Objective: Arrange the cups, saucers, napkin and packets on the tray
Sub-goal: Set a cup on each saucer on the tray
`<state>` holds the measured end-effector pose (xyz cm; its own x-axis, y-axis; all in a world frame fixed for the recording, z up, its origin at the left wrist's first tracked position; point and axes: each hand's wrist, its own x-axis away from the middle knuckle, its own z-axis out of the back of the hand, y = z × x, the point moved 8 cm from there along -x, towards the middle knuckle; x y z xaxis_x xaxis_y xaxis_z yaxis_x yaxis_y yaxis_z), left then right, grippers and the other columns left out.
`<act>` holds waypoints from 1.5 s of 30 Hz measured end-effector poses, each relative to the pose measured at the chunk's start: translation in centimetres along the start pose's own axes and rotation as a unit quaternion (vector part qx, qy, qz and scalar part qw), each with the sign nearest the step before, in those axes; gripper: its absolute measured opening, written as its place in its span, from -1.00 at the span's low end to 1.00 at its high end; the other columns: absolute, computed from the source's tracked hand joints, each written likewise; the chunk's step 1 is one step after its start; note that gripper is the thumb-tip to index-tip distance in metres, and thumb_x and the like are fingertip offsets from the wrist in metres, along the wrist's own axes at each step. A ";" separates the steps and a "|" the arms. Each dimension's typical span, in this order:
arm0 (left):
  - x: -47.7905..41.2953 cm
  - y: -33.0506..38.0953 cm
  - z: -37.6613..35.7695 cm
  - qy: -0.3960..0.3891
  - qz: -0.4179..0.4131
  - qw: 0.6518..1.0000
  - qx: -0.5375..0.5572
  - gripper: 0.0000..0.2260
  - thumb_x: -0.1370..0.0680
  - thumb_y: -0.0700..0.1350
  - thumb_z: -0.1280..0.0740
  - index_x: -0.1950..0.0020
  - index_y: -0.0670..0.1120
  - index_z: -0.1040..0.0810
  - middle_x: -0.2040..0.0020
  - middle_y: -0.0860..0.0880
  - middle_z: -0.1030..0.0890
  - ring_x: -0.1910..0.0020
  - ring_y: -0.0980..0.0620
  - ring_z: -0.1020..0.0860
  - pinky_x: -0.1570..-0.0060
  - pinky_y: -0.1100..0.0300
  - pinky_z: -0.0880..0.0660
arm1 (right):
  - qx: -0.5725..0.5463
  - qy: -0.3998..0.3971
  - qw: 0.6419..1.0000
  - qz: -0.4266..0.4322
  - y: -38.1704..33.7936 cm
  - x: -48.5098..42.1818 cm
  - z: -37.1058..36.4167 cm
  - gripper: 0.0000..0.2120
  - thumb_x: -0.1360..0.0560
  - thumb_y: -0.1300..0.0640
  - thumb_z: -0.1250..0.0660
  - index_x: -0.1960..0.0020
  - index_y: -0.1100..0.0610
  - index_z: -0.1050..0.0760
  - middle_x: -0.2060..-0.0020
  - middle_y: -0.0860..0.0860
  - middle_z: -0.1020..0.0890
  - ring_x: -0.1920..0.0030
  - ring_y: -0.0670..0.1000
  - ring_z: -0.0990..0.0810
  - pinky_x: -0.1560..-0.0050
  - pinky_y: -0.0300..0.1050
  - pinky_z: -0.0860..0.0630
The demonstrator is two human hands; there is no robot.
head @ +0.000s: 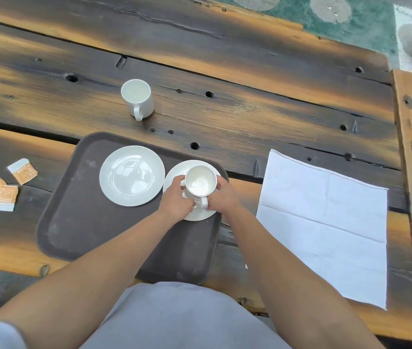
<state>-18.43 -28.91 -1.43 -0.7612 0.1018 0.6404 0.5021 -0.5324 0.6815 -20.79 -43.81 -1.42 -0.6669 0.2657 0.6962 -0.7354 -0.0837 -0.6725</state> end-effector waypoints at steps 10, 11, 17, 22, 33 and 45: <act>2.6 1.0 1.8 0.027 -0.020 0.997 0.070 -0.57 -0.51 -0.37 -0.24 -0.31 -0.03 -0.44 -0.10 -0.04 -0.57 0.23 0.01 -0.66 0.05 0.05 -0.64 | 0.102 0.087 0.991 0.026 -0.8 2.0 1.7 -0.43 -0.48 0.30 -0.26 -0.47 0.04 -0.32 -0.30 0.07 -0.53 -0.24 0.12 -0.54 -0.27 0.06 -0.51; 3.0 1.1 2.1 0.028 -0.023 0.997 0.072 -0.61 -0.51 -0.36 -0.22 -0.28 -0.02 -0.46 -0.06 -0.03 -0.57 0.23 -0.01 -0.66 0.06 0.05 -0.63 | 0.113 0.103 0.988 0.038 -1.4 2.5 2.0 -0.44 -0.47 0.30 -0.24 -0.45 0.06 -0.34 -0.29 0.08 -0.53 -0.23 0.11 -0.54 -0.26 0.04 -0.50; 4.3 1.3 4.1 0.018 -0.042 0.997 0.055 -0.85 -0.55 -0.26 -0.28 -0.02 -0.05 -0.58 0.08 -0.06 -0.67 0.24 -0.01 -0.66 0.13 0.07 -0.58 | 0.139 0.179 0.966 0.124 -3.9 5.3 1.9 -0.60 -0.46 0.28 -0.23 -0.27 0.08 -0.50 -0.22 0.05 -0.51 -0.09 0.04 -0.52 0.05 -0.24 -0.46; 5.1 0.2 6.2 0.032 -0.037 0.997 0.064 -0.85 -0.53 -0.26 -0.29 0.00 -0.07 -0.60 0.07 -0.05 -0.68 0.27 0.01 -0.65 0.21 0.16 -0.55 | 0.160 0.161 0.956 0.188 -5.4 6.7 -1.6 -0.71 -0.48 0.28 -0.23 -0.15 0.11 -0.55 -0.09 0.02 -0.57 -0.02 0.00 -0.52 0.01 -0.19 -0.40; 5.7 -4.3 13.3 0.088 0.005 0.989 0.117 -0.89 -0.53 -0.25 -0.33 0.02 -0.09 -0.61 0.07 -0.07 -0.67 0.29 -0.02 -0.61 0.24 0.17 -0.53 | 0.226 0.049 0.958 0.172 -6.1 6.1 -10.9 -0.72 -0.50 0.26 -0.17 -0.12 0.12 -0.56 0.00 0.05 -0.66 -0.01 0.09 -0.60 0.05 -0.18 -0.44; -0.2 -4.2 17.7 0.087 0.042 0.989 0.108 -0.89 -0.53 -0.24 -0.33 0.04 -0.06 -0.59 0.08 -0.06 -0.69 0.30 0.03 -0.63 0.23 0.16 -0.53 | 0.240 0.009 0.960 0.143 -9.3 0.7 -15.7 -0.70 -0.46 0.28 -0.23 -0.15 0.13 -0.55 -0.01 0.07 -0.66 -0.06 0.10 -0.59 -0.05 -0.11 -0.50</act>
<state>-13.14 -11.86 1.88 -0.7630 -0.0918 0.6399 0.6281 -0.3394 0.7002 -12.46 -27.77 1.36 -0.8510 0.1823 0.4926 -0.4960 -0.5873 -0.6396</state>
